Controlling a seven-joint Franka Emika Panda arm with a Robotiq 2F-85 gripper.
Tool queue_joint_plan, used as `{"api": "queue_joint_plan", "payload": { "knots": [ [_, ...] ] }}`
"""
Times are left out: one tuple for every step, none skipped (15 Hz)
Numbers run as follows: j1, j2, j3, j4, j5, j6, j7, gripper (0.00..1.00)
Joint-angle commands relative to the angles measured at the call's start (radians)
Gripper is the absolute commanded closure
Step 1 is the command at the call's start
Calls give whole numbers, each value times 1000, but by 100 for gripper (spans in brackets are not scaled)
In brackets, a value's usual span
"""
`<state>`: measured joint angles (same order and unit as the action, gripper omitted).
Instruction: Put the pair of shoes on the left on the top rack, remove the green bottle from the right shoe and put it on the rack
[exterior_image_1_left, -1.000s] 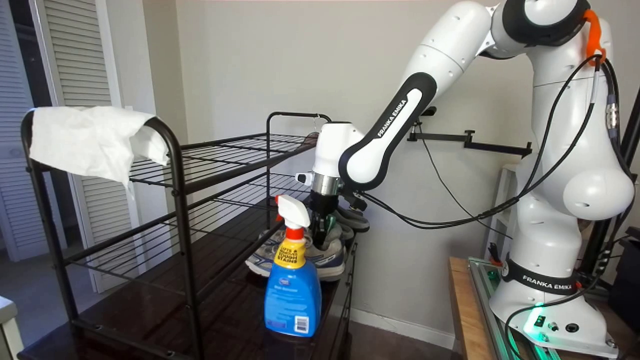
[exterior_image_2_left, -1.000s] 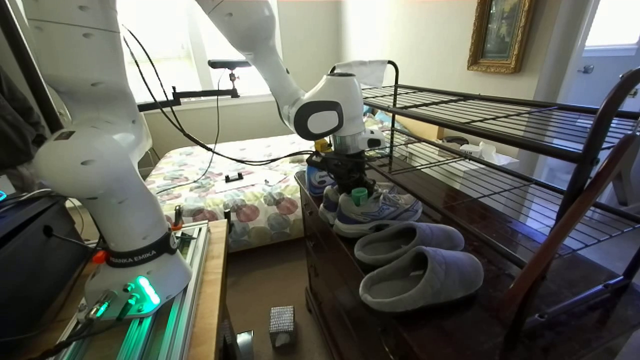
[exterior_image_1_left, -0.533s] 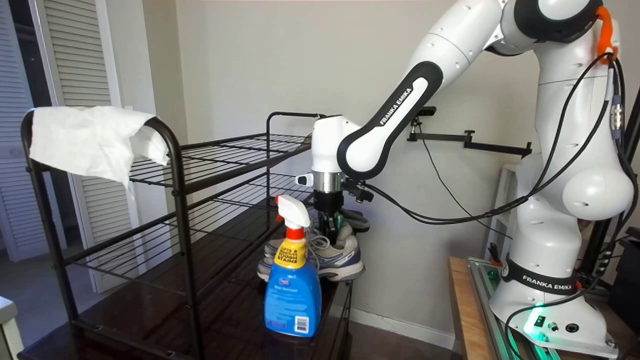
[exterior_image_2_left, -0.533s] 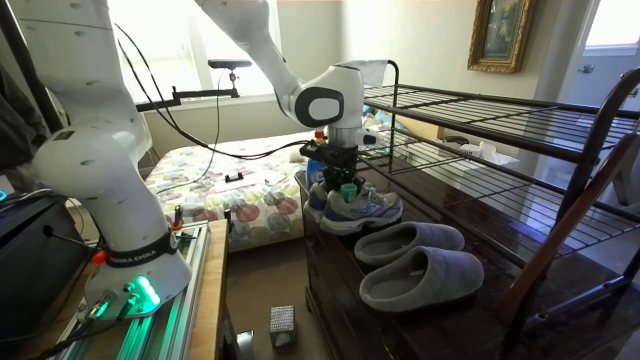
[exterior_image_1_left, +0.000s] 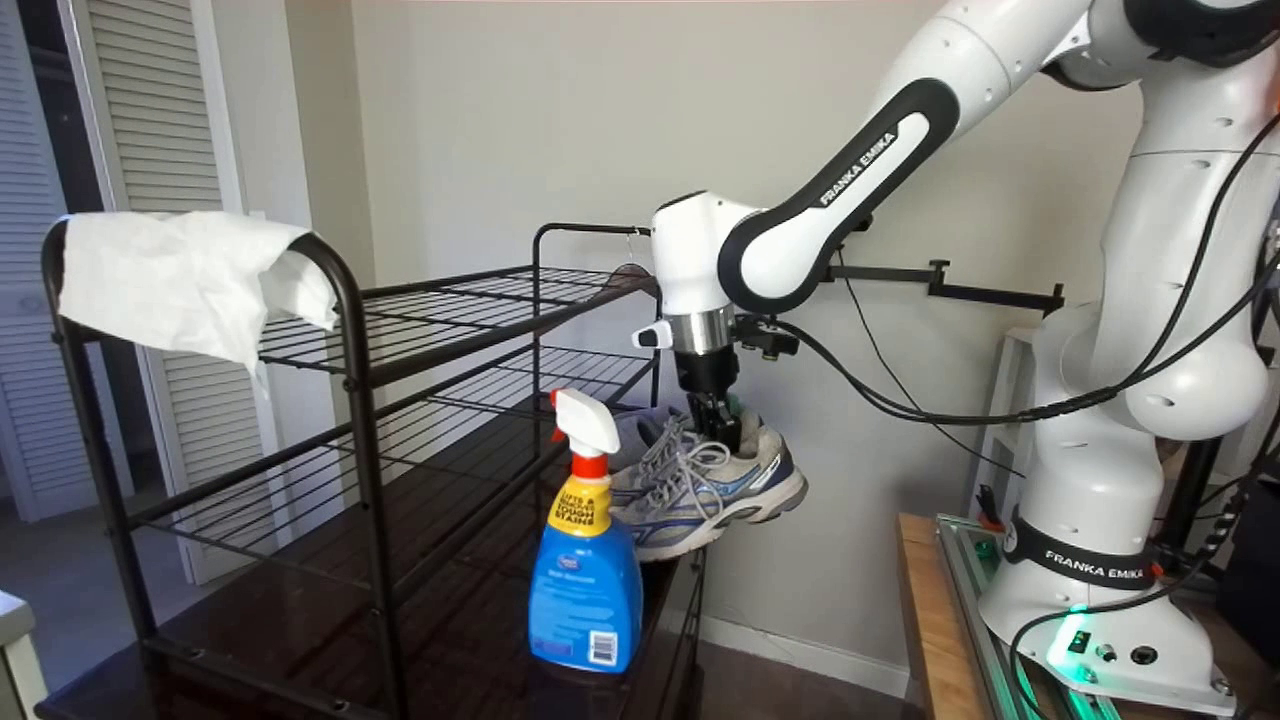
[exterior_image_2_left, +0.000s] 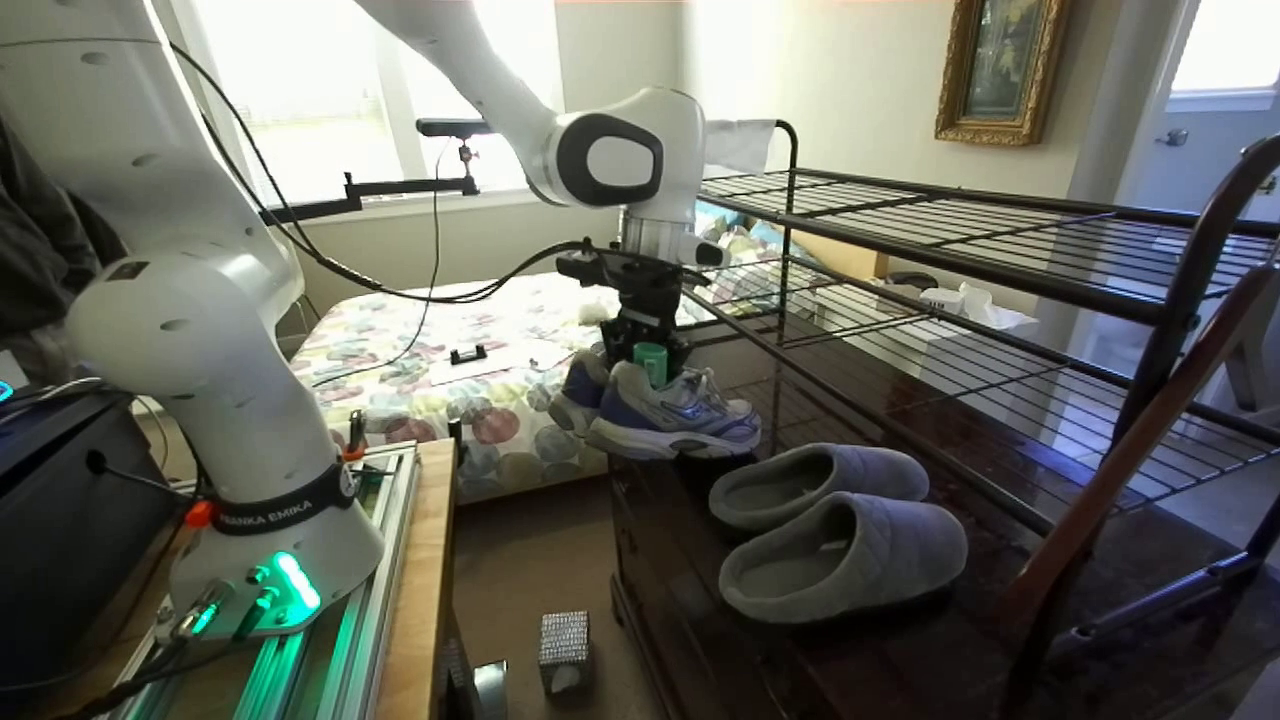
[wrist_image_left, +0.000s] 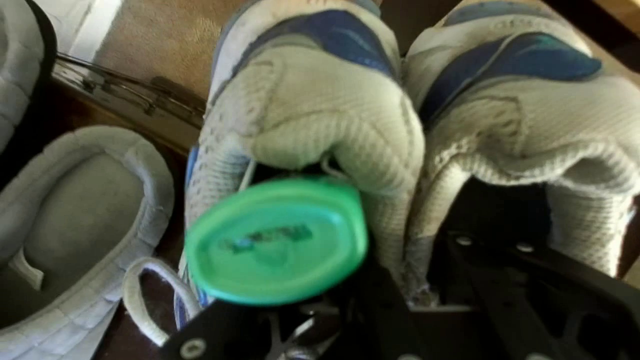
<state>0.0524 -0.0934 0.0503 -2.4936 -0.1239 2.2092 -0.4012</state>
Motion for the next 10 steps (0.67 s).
{"api": "queue_joint_plan", "payload": {
  "knots": [
    [3,-213,-8,-84,-38,-120,-9,94],
    [3,-260,-13,-97,-39,-148,-8,94],
    [5,-305,-16,-107,-40,-176,-6,94],
    [5,-347,-22,-112,-40,-210,-8,94],
    [5,-387,-27,-114,-42,-246,-7,94],
    [4,-428,-35,-115,-43,-281,-7,94],
    [4,-463,-43,-111,-43,-317,-9,94],
    [4,-503,-56,-104,-37,-354,-19,94],
    [4,-537,-65,-97,-36,-381,-17,94],
    [4,-568,-73,-87,-37,-408,-14,94]
  ]
}}
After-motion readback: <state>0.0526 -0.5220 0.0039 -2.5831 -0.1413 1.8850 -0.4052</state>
